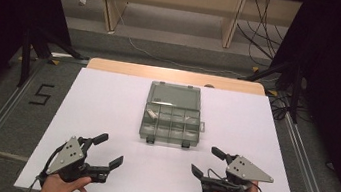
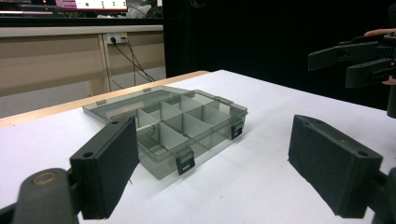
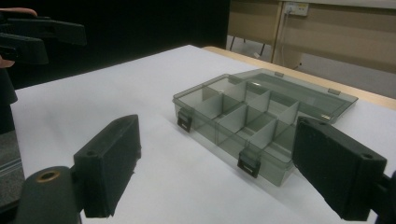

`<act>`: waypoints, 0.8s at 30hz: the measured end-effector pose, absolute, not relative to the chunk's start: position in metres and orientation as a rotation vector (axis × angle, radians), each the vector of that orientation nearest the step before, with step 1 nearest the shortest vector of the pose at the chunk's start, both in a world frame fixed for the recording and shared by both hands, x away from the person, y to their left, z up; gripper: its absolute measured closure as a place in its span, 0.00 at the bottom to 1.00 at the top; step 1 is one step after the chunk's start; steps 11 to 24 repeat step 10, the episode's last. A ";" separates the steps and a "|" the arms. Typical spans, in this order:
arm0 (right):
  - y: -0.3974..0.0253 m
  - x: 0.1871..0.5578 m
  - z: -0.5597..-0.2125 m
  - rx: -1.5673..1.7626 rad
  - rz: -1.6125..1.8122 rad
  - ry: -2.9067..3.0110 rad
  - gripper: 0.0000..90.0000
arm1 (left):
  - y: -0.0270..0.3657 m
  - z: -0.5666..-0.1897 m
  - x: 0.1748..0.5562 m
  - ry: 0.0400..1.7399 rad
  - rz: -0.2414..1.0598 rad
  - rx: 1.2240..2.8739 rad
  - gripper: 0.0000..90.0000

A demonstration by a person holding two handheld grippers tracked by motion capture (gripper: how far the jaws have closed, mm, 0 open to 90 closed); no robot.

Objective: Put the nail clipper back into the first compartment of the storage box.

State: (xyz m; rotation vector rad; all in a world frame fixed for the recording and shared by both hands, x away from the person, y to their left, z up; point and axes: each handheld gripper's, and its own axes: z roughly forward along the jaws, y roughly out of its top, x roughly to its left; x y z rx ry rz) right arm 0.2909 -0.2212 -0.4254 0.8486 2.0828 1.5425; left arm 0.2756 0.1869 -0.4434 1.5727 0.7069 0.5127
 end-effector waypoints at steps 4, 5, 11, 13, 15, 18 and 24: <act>-0.221 0.291 -0.426 0.844 1.534 2.088 0.18 | 0.187 -0.443 0.276 0.703 0.513 1.576 0.17; -0.221 0.291 -0.425 0.840 1.535 2.096 0.18 | 0.187 -0.443 0.276 0.703 0.513 1.576 0.17; -0.221 0.291 -0.425 0.841 1.537 2.090 0.18 | 0.187 -0.443 0.276 0.705 0.514 1.576 0.17; -0.221 0.291 -0.425 0.841 1.537 2.090 0.18 | 0.187 -0.443 0.276 0.705 0.514 1.576 0.17; -0.221 0.291 -0.425 0.841 1.537 2.090 0.18 | 0.187 -0.443 0.276 0.705 0.514 1.576 0.17; -0.221 0.291 -0.425 0.841 1.537 2.090 0.18 | 0.187 -0.443 0.276 0.705 0.514 1.576 0.17; -0.221 0.291 -0.425 0.841 1.537 2.090 0.18 | 0.187 -0.443 0.276 0.705 0.514 1.576 0.17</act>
